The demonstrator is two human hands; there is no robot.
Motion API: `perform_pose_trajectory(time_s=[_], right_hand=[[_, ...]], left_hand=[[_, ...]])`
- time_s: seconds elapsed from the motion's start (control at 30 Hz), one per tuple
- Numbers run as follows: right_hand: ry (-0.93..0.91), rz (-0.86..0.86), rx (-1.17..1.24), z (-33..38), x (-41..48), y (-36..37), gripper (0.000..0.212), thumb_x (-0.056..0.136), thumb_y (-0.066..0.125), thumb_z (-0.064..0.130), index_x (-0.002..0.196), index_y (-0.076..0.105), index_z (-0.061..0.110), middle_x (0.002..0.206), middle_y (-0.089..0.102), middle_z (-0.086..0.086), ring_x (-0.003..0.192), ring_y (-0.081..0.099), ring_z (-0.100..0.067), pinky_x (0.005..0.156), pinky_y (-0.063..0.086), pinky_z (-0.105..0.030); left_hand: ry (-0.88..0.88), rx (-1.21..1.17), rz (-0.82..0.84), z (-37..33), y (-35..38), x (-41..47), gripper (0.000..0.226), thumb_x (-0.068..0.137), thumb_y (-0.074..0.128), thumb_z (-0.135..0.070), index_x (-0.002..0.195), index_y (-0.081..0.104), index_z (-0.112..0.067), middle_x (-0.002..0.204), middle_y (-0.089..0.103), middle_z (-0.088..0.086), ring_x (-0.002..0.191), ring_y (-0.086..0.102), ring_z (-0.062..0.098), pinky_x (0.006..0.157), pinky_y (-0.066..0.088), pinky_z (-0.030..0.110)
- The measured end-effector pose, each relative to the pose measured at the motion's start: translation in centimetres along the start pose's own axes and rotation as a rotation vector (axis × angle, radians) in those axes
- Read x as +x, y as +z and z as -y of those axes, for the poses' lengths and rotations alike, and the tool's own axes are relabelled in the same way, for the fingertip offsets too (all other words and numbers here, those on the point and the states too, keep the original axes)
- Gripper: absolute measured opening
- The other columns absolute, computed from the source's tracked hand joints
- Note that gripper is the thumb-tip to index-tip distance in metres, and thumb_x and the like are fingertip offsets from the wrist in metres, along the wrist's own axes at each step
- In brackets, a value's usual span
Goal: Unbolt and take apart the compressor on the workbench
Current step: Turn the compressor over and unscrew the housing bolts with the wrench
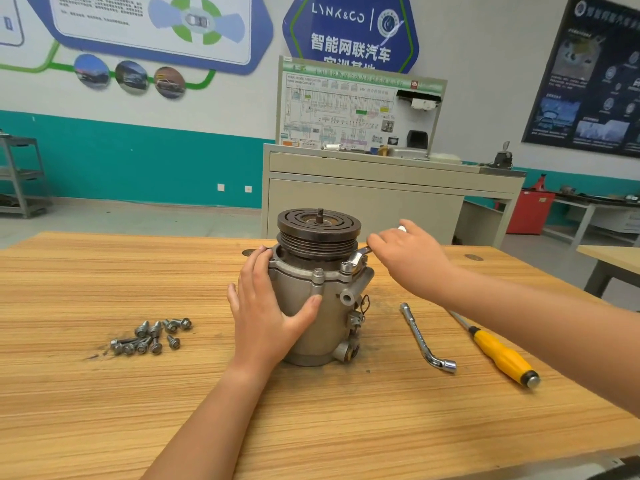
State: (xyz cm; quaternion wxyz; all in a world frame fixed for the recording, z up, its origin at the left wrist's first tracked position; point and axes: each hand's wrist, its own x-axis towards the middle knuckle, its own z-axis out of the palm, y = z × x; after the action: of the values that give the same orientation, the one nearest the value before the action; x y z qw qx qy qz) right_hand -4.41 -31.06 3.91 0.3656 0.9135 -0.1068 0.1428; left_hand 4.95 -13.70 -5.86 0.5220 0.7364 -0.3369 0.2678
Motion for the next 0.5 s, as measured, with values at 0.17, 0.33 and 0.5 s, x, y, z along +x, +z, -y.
perform_pose_trajectory(time_s=[0.17,0.33,0.5], right_hand=[[0.058,-0.107,0.229,0.0,-1.8,0.6,0.051,0.094,0.042,0.006,0.142,0.026,0.013,0.108,0.062,-0.003,0.095,0.058,-0.022,0.08,0.046,-0.03],[0.176,-0.189,0.636,0.3,-8.5,0.3,0.04,0.095,0.046,0.016,0.135,0.044,0.012,0.099,0.068,-0.009,0.076,0.063,-0.032,0.058,0.048,-0.037],[0.15,-0.124,0.533,0.2,-9.8,-1.3,0.044,0.097,0.035,0.025,0.141,0.034,0.022,0.115,0.063,0.0,0.087,0.063,-0.026,0.068,0.05,-0.038]], left_hand=[[0.007,0.006,-0.001,0.2,0.0,0.1,0.092,0.067,0.047,-0.064,0.14,0.033,-0.008,0.147,0.031,0.007,0.135,0.029,0.02,0.109,0.017,0.064],[0.017,0.007,-0.006,0.2,0.1,0.2,0.092,0.068,0.047,-0.063,0.139,0.033,-0.006,0.147,0.03,0.008,0.136,0.026,0.02,0.109,0.017,0.065],[0.005,0.004,0.004,-0.1,-0.1,0.1,0.093,0.067,0.046,-0.063,0.14,0.033,-0.006,0.147,0.032,0.008,0.136,0.028,0.022,0.108,0.018,0.063]])
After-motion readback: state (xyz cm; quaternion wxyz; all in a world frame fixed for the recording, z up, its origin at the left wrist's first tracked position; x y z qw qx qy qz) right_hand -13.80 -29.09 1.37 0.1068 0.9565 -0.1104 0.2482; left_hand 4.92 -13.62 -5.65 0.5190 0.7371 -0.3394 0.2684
